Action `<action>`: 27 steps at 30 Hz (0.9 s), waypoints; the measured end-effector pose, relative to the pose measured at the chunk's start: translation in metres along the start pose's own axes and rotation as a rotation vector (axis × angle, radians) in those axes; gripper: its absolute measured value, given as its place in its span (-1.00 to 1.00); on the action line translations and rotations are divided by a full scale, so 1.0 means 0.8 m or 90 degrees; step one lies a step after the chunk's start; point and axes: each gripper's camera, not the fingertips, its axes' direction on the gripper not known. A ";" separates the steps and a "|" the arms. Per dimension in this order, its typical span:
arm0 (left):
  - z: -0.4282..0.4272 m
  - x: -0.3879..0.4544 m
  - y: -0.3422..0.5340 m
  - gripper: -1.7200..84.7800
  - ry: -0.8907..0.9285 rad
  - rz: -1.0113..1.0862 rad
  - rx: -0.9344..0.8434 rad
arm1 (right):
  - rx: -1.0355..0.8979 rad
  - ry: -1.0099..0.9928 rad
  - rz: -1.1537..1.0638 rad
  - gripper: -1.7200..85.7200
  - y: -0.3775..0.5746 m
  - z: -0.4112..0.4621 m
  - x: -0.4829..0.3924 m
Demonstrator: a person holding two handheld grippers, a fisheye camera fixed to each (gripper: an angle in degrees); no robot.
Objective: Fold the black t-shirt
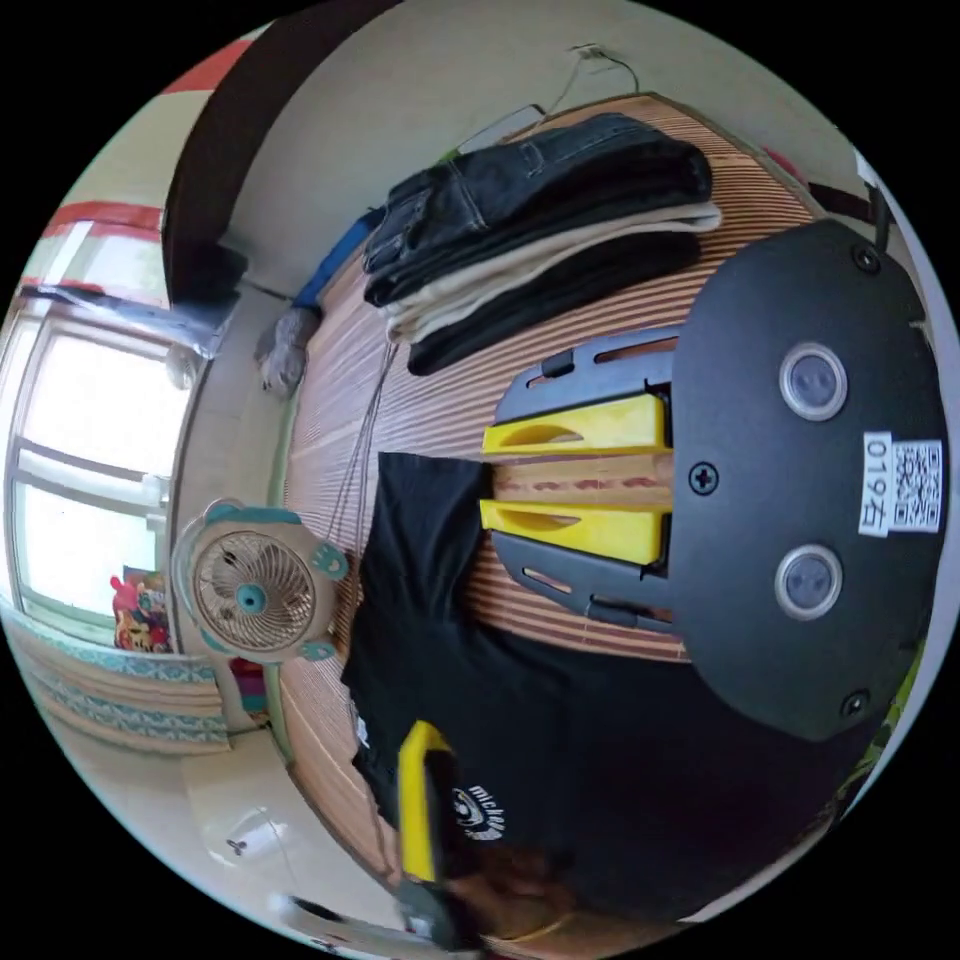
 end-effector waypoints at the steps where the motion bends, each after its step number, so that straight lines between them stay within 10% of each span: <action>1: 0.020 -0.002 -0.032 -0.94 0.013 0.001 -0.003 | -0.010 -0.037 0.030 -0.79 0.001 0.009 0.022; 27: 0.392 0.037 -0.364 -0.87 0.133 0.031 -0.163 | -0.072 -0.157 0.245 -0.83 -0.020 0.079 0.237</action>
